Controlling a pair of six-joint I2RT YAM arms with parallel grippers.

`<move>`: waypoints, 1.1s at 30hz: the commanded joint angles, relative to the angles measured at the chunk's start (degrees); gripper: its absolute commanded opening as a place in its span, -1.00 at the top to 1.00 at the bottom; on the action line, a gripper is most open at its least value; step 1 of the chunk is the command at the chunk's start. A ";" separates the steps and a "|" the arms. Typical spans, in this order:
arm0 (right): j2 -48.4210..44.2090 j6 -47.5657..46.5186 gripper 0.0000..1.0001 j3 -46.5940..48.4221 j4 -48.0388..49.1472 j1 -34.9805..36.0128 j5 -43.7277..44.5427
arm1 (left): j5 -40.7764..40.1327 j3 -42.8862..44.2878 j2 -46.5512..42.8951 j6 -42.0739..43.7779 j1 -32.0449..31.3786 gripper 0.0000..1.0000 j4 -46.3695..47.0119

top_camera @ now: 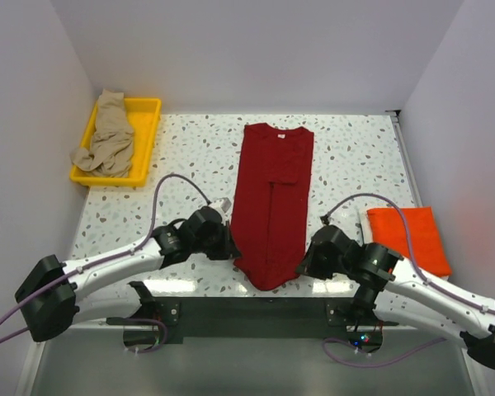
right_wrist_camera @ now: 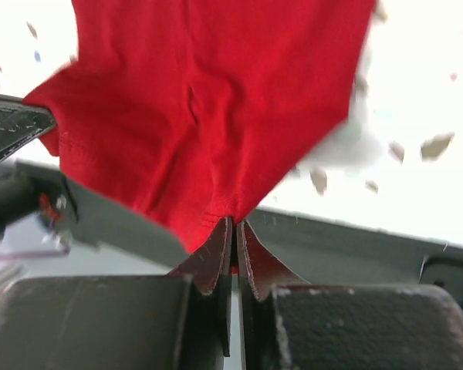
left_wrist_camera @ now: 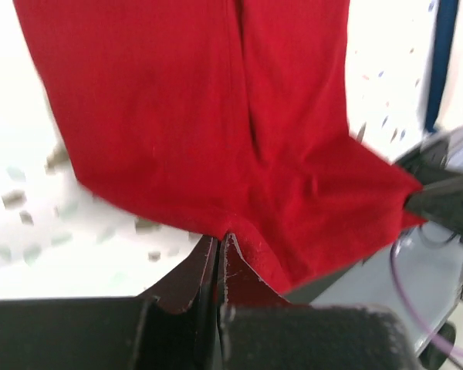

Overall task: Fold and stack the t-shirts
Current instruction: Fold the tshirt

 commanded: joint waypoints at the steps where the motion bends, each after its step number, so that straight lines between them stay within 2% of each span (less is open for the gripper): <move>1: 5.77 -8.17 0.92 7.29 4.53 -3.08 9.05 | 3.64 5.43 4.07 3.70 4.36 1.00 5.08; 3: 10.16 -11.43 0.92 9.76 7.95 -6.68 8.55 | 3.73 9.12 7.67 4.05 6.30 1.00 5.08; 4: 11.83 -14.75 0.92 10.63 9.70 -12.36 3.41 | 3.64 10.26 8.73 4.40 6.74 1.00 5.61; 7: 18.60 -19.08 0.99 12.22 15.96 -20.30 -1.82 | 3.20 14.40 13.03 4.23 8.32 1.00 6.92; 10: 24.39 -21.98 1.00 16.43 18.15 -23.12 -1.13 | 2.42 17.56 17.25 3.45 10.25 1.00 8.51; 16: 32.48 -24.80 1.00 18.20 23.25 -30.94 -2.00 | 1.97 22.93 26.47 2.39 15.62 1.00 11.40; 20: 37.84 -25.16 1.00 19.17 28.69 -34.03 -4.11 | 2.84 27.31 32.62 2.65 18.60 1.00 13.52; 26: 44.88 -25.25 1.00 21.89 31.95 -37.28 -4.91 | 5.05 33.37 40.80 3.44 21.42 1.00 14.23; 33: 48.58 -25.25 1.00 24.18 32.75 -40.44 -7.19 | 5.40 36.11 42.75 3.79 23.88 1.00 12.38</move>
